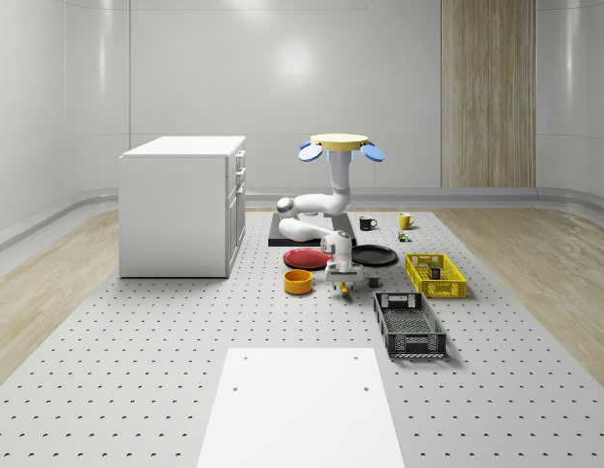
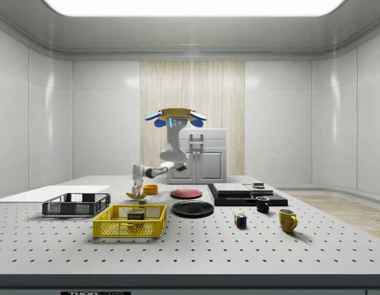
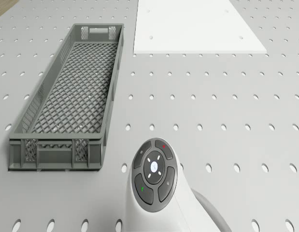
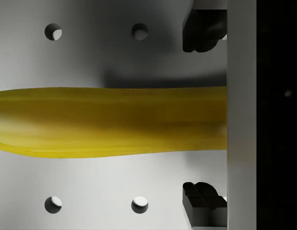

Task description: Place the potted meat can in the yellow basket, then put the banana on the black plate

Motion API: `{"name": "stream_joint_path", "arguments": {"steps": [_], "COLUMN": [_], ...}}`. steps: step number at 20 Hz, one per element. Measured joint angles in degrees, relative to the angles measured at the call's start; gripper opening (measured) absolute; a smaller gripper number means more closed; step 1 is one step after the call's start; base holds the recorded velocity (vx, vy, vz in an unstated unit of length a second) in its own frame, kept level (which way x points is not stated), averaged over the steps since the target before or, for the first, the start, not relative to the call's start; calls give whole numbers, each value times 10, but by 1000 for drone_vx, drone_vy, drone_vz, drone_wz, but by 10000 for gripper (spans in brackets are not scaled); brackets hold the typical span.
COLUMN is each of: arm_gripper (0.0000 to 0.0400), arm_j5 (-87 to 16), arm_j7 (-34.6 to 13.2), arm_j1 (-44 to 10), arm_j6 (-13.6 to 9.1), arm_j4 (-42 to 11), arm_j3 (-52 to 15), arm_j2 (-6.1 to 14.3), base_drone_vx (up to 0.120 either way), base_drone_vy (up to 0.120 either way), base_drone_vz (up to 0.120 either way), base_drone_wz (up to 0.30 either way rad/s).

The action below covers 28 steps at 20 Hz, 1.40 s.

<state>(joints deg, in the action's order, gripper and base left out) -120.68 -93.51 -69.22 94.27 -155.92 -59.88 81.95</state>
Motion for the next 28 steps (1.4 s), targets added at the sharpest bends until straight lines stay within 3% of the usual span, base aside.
{"name": "stream_joint_path", "arguments": {"steps": [6,9,13,21,28], "arm_gripper": [400,279,200,197,200], "arm_j5": [-12,-16,-18,-8,19], "arm_j7": [3,3,4,-12,-17], "arm_j1": [-1,-1,0,4,10], "arm_j6": [6,6,6,-5,-20], "arm_j4": [7,9,11,1,-15], "arm_j3": [12,16,18,3,-26], "arm_j2": [-3,-4,-6,-5,-2], "base_drone_vx": [0,0,0,0,-17], "base_drone_vy": [0,0,0,0,29], "base_drone_vz": [0,0,0,5,120], "base_drone_wz": [0,0,0,0,0]}}
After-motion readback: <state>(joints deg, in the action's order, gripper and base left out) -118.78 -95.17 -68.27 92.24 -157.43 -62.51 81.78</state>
